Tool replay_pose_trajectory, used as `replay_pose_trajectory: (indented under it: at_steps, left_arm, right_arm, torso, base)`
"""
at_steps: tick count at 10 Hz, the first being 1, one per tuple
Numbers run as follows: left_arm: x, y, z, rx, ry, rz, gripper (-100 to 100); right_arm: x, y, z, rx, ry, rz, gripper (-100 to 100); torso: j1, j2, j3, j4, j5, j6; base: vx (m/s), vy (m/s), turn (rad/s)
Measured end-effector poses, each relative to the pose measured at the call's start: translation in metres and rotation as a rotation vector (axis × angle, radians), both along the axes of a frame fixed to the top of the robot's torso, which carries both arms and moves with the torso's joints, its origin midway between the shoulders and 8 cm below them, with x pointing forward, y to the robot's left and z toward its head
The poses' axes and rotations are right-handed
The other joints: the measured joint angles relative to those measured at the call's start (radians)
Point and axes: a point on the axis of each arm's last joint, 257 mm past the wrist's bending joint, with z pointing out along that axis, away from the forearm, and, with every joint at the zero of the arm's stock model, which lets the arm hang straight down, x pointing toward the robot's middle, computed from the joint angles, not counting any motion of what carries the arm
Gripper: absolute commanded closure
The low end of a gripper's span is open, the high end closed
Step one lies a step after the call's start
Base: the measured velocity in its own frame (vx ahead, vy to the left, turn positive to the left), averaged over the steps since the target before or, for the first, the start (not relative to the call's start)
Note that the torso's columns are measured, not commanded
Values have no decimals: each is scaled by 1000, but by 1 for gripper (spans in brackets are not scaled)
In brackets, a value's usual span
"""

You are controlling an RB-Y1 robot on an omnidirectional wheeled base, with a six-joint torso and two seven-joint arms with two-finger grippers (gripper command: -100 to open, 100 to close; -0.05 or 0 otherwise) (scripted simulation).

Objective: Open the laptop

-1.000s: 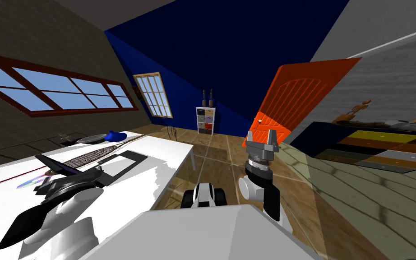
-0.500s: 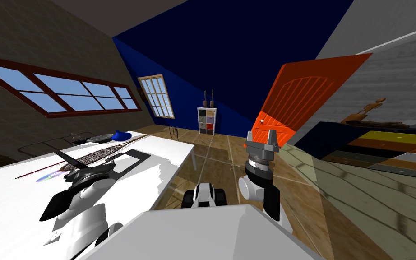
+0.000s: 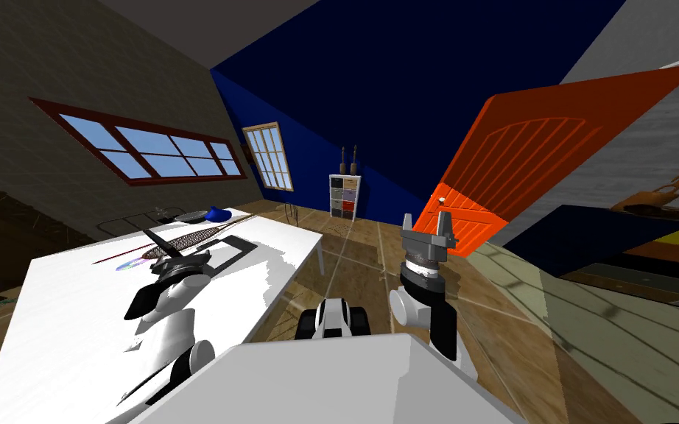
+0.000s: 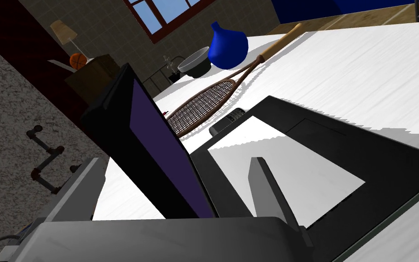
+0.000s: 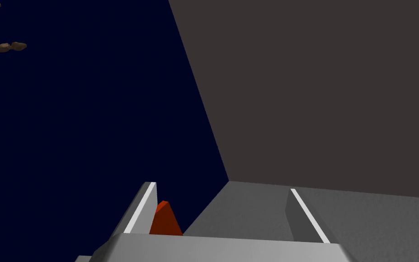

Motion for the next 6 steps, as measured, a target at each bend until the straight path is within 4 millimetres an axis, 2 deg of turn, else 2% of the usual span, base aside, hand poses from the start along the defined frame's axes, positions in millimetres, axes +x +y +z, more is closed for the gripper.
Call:
replay_pose_trajectory:
  at_steps: [1, 2, 3, 4, 5, 6]
  left_arm:
    - [23, -8, 7, 11, -9, -24, -100]
    - [34, -14, 5, 7, -15, -35, -100]
    - [38, -16, -4, -10, -7, -40, -100]
    - [39, -15, -12, -23, 1, -41, -100]
    - [57, -20, 4, -2, -6, -59, -100]
    - [75, -25, 16, 11, -19, -78, -100]
  right_arm:
    - [0, 0, 0, 0, 0, 0, 0]
    - [0, 0, 0, 0, 0, 0, 0]
    - [0, 0, 0, 0, 0, 0, 0]
    - [0, 0, 0, 0, 0, 0, 0]
    - [0, 0, 0, 0, 0, 0, 0]
    - [0, 0, 0, 0, 0, 0, 0]
  torso:
    - [-1, 0, 0, 0, 0, 2]
    - [-1, -1, -1, 0, 0, 2]
    - [0, -2, -1, 0, 0, 1]
    - [0, -1, -1, 0, 0, 1]
    - [0, 0, 0, 0, 0, 0]
    - [-1, 1, 1, 0, 0, 2]
  base:
    - [-10, -10, 12]
    - [1, -3, -19]
    - [0, 0, 0]
    - [-22, -7, 376]
    - [-28, -12, 206]
    - [-13, -5, -29]
